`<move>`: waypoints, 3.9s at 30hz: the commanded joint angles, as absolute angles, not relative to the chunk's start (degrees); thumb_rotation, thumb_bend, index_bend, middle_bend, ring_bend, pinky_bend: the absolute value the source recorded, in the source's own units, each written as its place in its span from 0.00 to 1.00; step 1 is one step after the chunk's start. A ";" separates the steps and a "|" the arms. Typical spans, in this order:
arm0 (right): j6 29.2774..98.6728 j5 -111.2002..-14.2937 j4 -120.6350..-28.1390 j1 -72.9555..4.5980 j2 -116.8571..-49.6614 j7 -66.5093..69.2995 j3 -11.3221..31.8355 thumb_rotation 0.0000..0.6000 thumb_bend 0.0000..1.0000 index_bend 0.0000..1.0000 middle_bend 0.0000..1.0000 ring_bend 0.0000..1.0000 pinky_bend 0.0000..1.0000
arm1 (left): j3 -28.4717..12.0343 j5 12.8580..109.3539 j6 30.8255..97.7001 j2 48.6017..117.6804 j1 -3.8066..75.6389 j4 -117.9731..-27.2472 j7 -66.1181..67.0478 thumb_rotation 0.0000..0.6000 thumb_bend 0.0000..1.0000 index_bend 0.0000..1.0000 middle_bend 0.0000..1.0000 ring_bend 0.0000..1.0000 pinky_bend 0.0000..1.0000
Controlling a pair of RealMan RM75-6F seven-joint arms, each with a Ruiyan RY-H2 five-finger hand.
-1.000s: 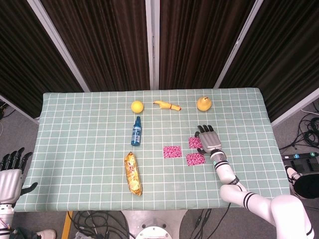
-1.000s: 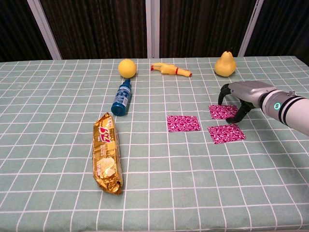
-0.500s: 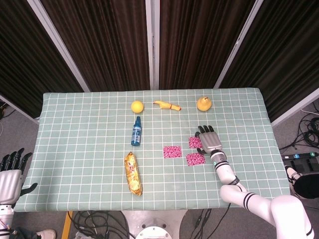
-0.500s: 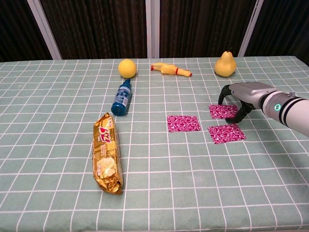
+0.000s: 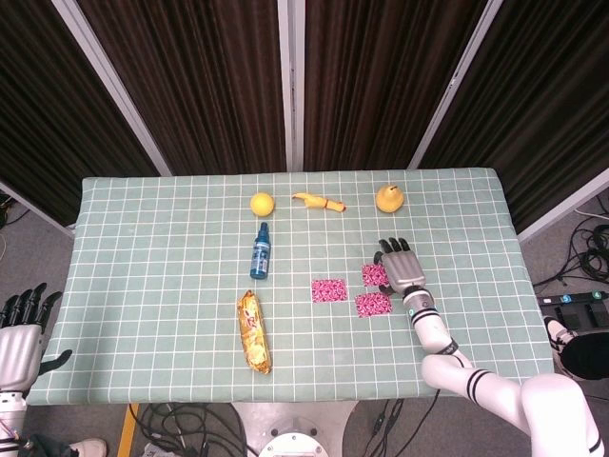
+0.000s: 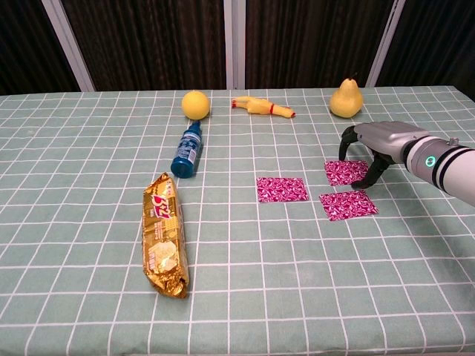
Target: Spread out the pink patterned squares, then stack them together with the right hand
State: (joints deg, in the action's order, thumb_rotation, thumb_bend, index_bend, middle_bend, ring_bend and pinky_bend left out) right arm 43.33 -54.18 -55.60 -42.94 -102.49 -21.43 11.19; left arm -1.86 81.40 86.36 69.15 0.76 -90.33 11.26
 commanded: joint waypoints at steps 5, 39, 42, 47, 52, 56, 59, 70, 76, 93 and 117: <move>45.50 -54.91 -61.86 -43.02 -99.32 -21.67 12.43 0.95 0.16 0.39 0.08 0.00 0.00 | -1.83 81.66 86.66 69.07 0.66 -90.41 11.18 1.00 0.01 0.20 0.16 0.09 0.10; 45.31 -42.92 -68.16 -50.61 -105.84 -30.59 11.69 0.88 0.16 0.33 0.08 0.00 0.00 | -1.72 81.84 87.20 69.28 -0.03 -89.20 9.83 1.00 0.01 0.20 0.16 0.09 0.10; 44.90 -43.27 -67.58 -50.85 -105.93 -30.30 11.47 0.88 0.16 0.33 0.08 0.00 0.00 | -1.77 81.79 87.17 69.26 -0.02 -89.33 9.95 1.00 0.01 0.20 0.16 0.09 0.10; 44.41 -43.76 -66.68 -51.17 -105.98 -30.37 10.81 0.87 0.16 0.32 0.08 0.00 0.00 | -1.85 81.59 87.03 69.17 0.02 -89.51 10.18 1.00 0.01 0.20 0.16 0.09 0.10; 44.24 -44.17 -66.20 -51.29 -105.92 -30.12 10.55 0.87 0.16 0.32 0.08 0.00 0.00 | -1.82 81.55 86.95 69.27 0.01 -89.52 10.31 1.00 0.01 0.20 0.16 0.09 0.10; 44.01 -44.24 -65.91 -51.36 -105.95 -29.91 10.40 0.87 0.16 0.31 0.08 0.00 0.00 | -1.93 81.44 86.84 69.28 0.09 -89.48 10.36 1.00 0.01 0.20 0.16 0.09 0.10; 43.90 -44.37 -65.77 -51.39 -106.06 -29.82 10.19 0.87 0.16 0.31 0.08 0.00 0.00 | -1.94 81.43 86.80 69.29 0.11 -89.48 10.36 1.00 0.01 0.20 0.16 0.09 0.10; 45.90 -46.08 -68.59 -50.16 -104.00 -28.47 10.04 0.86 0.16 0.29 0.08 0.00 0.00 | -1.87 81.30 87.00 69.30 -0.17 -89.29 10.05 1.00 0.01 0.20 0.16 0.09 0.10; 49.52 -49.33 -75.81 -46.12 -97.40 -27.00 7.45 0.86 0.16 0.29 0.08 0.00 0.00 | -1.82 81.45 87.01 69.40 -0.19 -89.09 9.94 1.00 0.01 0.20 0.16 0.09 0.10; 50.00 -57.47 -74.74 -40.33 -94.01 -22.79 1.69 0.85 0.16 0.29 0.08 0.00 0.00 | -1.82 82.01 87.48 68.87 -0.12 -90.79 11.37 1.00 0.01 0.20 0.16 0.09 0.10; 47.88 -58.41 -71.35 -39.57 -95.93 -23.66 2.57 0.86 0.16 0.29 0.08 0.00 0.00 | -1.70 81.60 87.22 68.89 -0.33 -90.77 11.24 1.00 0.01 0.20 0.16 0.09 0.10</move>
